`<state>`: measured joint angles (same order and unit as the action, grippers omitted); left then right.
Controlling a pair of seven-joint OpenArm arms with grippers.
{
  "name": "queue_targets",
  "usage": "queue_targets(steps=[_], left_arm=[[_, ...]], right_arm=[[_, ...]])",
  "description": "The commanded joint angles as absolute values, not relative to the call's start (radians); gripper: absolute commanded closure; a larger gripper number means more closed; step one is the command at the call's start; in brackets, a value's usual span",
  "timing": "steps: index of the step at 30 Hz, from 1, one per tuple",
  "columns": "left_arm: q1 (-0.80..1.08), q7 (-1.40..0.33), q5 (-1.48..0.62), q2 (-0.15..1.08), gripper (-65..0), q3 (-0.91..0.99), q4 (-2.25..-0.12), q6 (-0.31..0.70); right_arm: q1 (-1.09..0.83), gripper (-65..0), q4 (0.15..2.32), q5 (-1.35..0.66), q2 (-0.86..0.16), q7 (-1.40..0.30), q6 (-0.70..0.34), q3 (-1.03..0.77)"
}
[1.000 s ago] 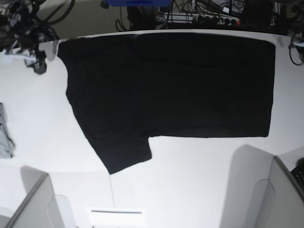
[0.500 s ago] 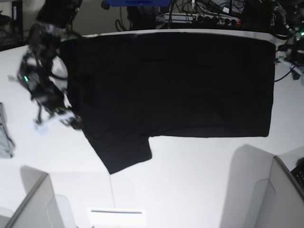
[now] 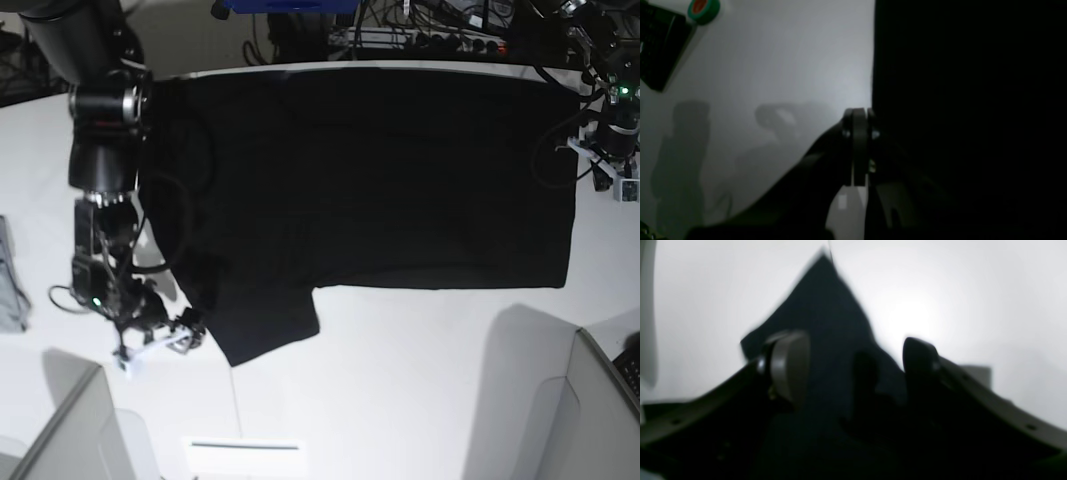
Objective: Fold the T-shirt properly
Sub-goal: 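Reach the right gripper down to the hem corner and grasp it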
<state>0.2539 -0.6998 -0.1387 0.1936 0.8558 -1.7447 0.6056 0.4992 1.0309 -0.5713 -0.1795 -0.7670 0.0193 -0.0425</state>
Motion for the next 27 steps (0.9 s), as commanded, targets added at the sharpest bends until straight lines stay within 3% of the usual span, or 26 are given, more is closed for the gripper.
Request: queue_targets(steps=[1, 8, 13, 24, 27], left_arm=[[0.251, -0.68, -0.148, 0.213, 0.0, 0.863, -1.762, 0.602], [0.257, -0.68, -0.147, 0.213, 0.0, 0.868, -1.762, 0.602], [0.254, -0.68, -0.145, 0.213, 0.0, 0.868, -1.759, 0.602], [0.251, -0.68, -0.145, 0.213, 0.0, 0.868, -1.758, 0.602], [0.251, -0.68, -0.142, 0.214, 0.0, 0.868, -1.758, 0.602]], right_arm=[[0.556, -45.6, 0.995, -0.576, -0.199, -0.737, 0.018, -0.01], [0.72, -46.8, 0.628, -0.576, -0.211, -0.512, 0.016, 0.166], [0.796, -46.2, 0.423, -0.576, -0.206, -0.417, -0.128, 0.248], [0.765, -45.8, 0.394, -0.581, -0.165, -0.412, -0.183, 0.317], [0.754, -39.3, 0.394, -0.578, -0.154, -0.412, -0.189, 0.317]])
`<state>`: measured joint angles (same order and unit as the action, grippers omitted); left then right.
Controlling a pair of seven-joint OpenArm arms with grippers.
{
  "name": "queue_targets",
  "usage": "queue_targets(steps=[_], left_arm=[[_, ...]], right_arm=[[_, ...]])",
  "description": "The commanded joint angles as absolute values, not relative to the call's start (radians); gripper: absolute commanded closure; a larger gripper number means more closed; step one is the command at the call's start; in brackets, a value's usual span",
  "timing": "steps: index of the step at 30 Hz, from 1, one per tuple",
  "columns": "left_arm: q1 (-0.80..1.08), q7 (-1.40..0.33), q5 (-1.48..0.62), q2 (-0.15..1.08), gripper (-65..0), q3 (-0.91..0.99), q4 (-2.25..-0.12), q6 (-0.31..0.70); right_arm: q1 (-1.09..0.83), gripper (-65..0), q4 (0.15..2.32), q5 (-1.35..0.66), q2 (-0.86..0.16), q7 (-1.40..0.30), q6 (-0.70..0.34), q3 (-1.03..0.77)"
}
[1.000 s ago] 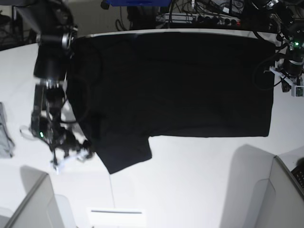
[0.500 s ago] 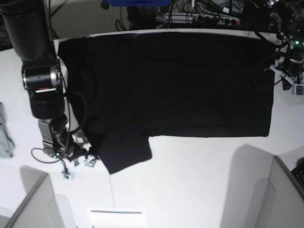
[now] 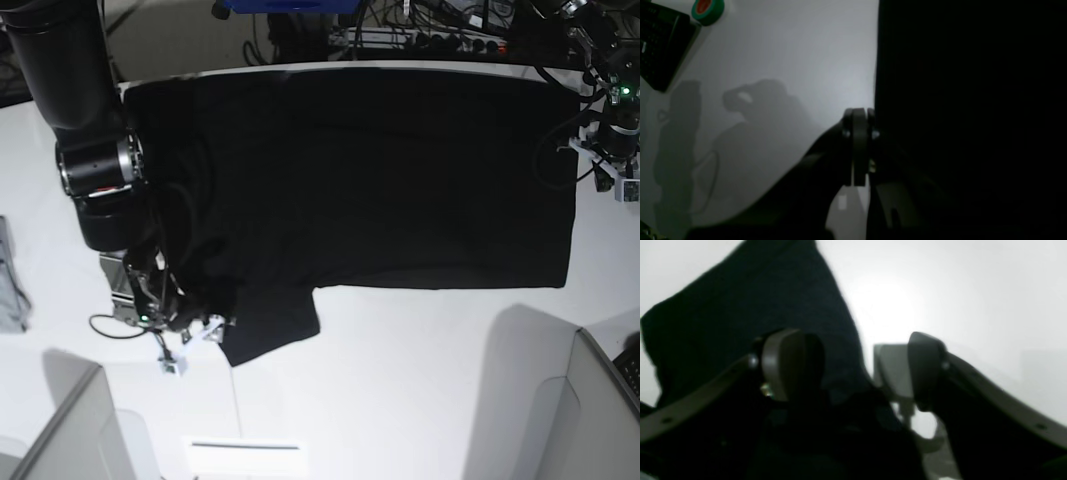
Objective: Fold the T-shirt properly
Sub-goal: 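Reach the right gripper down to the hem corner and grasp it, then reach the left gripper to the other hem corner and grasp it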
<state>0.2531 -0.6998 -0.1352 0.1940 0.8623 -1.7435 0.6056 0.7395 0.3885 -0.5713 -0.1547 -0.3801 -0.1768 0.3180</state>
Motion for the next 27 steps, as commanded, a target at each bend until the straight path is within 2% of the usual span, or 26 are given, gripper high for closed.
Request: queue_targets(steps=[1, 4, 7, 14, 15, 19, 20, 27], left_arm=[[0.251, -0.68, -0.142, 0.214, 0.0, 0.868, -1.758, 0.602], [0.251, -0.68, -0.142, 0.214, 0.0, 0.868, -1.758, 0.602], [0.248, -0.68, -0.14, 0.214, 0.0, 0.868, -1.758, 0.602], [0.206, -0.685, -0.147, 0.214, 0.0, 0.862, -1.755, 0.601], [0.197, -0.687, -0.14, 0.214, -3.5, 0.862, -1.755, 0.601], [0.166, -0.687, -0.145, 0.214, -26.5, 0.862, -1.738, 0.601], [0.156, -0.687, -0.14, 0.214, -29.8, 0.862, -1.733, 0.601], [0.005, -0.687, -0.137, 0.262, -32.1, 0.86, -1.55, 0.596]], right_arm=[[0.746, -37.5, 0.394, -0.578, -0.153, -0.412, -0.191, 0.318], [0.736, -34.1, 0.394, -0.578, -0.151, -0.412, -0.191, 0.318], [0.72, -27.6, 0.394, -0.578, -0.15, -0.406, -0.183, 0.318], [0.717, 0.0, 0.394, -0.575, -0.157, -0.404, -0.183, 0.32], [0.717, 0.0, 0.394, -0.575, -0.159, -0.404, -0.183, 0.32], [0.717, 0.0, 0.394, -0.575, -0.159, -0.406, -0.183, 0.32], [0.717, 0.0, 0.394, -0.575, -0.159, -0.406, -0.183, 0.32], [0.719, 0.0, 0.394, -0.575, -0.159, -0.41, -0.183, 0.321]])
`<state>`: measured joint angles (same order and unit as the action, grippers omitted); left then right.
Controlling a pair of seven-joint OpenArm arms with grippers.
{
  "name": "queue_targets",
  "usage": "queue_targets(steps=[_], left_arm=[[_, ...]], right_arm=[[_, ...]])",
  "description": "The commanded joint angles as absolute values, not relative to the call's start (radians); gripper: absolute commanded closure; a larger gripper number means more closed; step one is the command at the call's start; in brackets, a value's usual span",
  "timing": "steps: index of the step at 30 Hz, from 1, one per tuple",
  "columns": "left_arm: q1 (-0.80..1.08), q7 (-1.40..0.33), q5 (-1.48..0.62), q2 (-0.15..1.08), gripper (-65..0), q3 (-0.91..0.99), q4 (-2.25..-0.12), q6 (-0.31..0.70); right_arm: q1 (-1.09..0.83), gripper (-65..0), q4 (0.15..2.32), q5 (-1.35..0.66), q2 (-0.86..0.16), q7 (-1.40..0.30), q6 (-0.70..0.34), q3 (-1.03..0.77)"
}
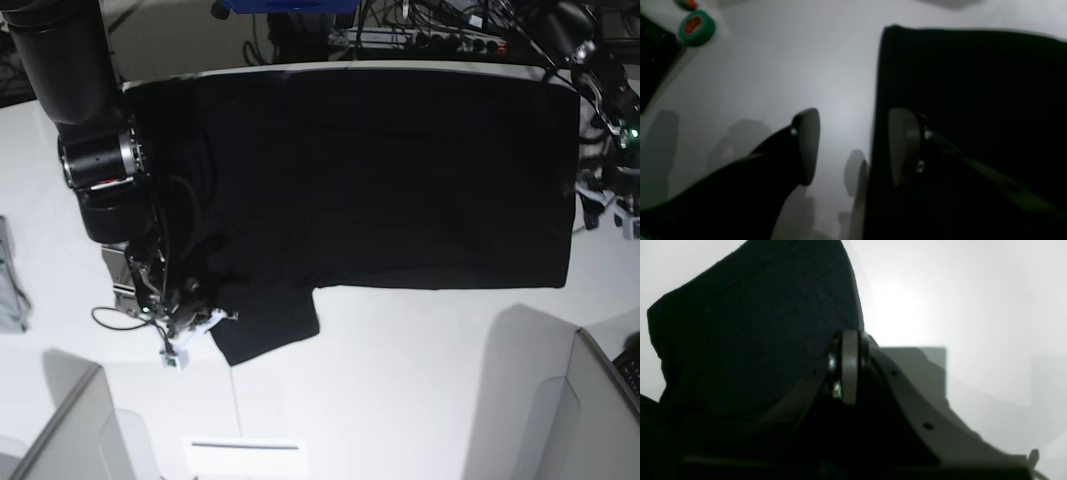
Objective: Fold the T-shirt properly
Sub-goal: 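Reach the left gripper to the other hem corner and grasp it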
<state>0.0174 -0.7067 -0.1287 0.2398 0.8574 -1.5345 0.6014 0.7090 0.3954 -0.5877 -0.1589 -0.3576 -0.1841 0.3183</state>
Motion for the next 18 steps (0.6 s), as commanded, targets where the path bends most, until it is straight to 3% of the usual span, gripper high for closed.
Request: queue_targets(steps=[1, 14, 18], left_arm=[[-0.021, -0.687, -0.137, 0.272, -31.8, 0.862, -1.515, 0.596], [-0.294, -0.676, -0.136, 0.409, -32.1, 0.846, -1.087, 0.595], [-0.328, -0.533, -0.137, 0.44, -31.8, 0.743, -0.981, 0.593]], right_arm=[[0.72, 0.0, 0.394, -0.575, -0.159, -0.41, -0.183, 0.321], [0.725, 0.0, 0.394, -0.575, -0.157, -0.407, -0.183, 0.321], [0.725, 0.0, 0.394, -0.575, -0.157, -0.407, -0.183, 0.321]])
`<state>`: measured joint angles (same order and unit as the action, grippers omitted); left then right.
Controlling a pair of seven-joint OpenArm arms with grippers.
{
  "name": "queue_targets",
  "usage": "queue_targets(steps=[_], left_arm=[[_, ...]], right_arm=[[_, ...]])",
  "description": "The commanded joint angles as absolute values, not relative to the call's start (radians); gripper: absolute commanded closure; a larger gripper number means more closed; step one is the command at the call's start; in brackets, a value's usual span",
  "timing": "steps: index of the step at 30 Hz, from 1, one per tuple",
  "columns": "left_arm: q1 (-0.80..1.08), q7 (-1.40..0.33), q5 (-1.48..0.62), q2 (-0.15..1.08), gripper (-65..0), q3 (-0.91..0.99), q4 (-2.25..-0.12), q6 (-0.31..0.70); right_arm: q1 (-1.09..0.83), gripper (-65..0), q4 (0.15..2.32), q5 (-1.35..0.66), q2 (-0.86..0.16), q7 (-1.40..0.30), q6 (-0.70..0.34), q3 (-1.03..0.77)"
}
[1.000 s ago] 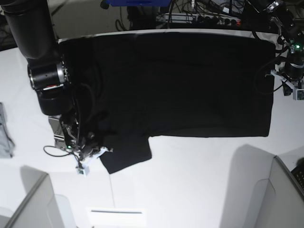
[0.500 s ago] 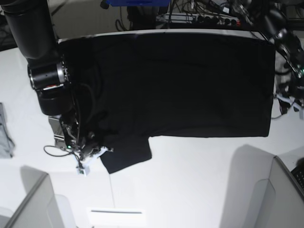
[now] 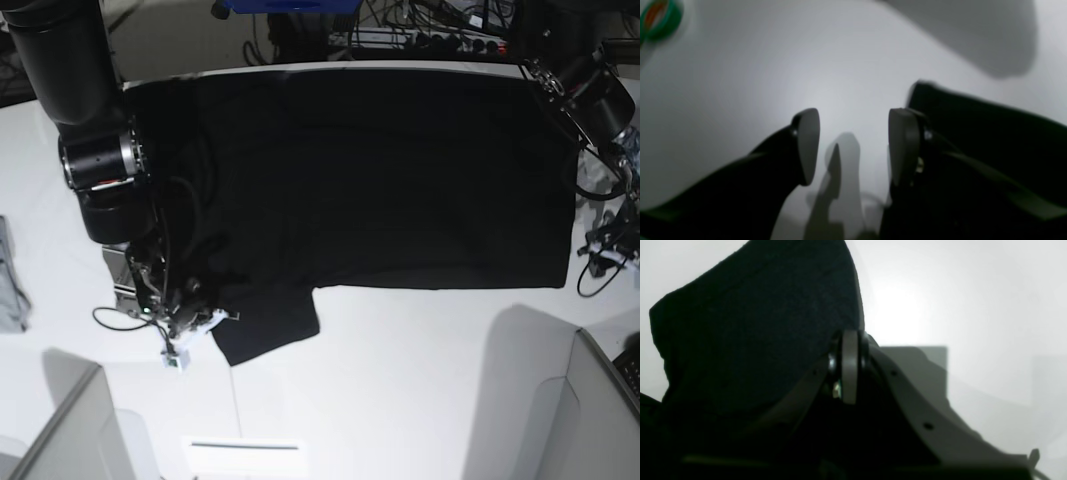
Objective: Fold the T-shirt properly
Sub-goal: 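Reach the left gripper to the other hem corner and grasp it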
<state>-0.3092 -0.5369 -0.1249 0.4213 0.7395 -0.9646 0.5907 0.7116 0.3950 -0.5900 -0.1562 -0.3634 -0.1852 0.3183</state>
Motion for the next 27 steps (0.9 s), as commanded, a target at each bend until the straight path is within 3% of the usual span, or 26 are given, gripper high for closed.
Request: queue_targets(steps=[1, 5, 12, 27], left_arm=[[-0.337, -0.498, -0.137, 0.447, -31.8, 0.716, -0.947, 0.584], [-0.41, -0.42, -0.139, 0.47, -32.1, 0.642, -0.806, 0.516], [-0.532, -0.335, -0.139, 0.475, -32.1, 0.533, -0.638, 0.512], [-0.584, -0.3, -0.137, 0.472, -32.1, 0.476, -0.53, 0.456]], right_arm=[[0.725, 0.0, 0.394, -0.575, -0.157, -0.406, -0.183, 0.321], [0.725, 0.0, 0.394, -0.575, -0.157, -0.406, -0.183, 0.321], [0.725, 0.0, 0.394, -0.575, -0.157, -0.406, -0.183, 0.321], [0.725, 0.0, 0.394, -0.575, -0.159, -0.406, -0.185, 0.321]])
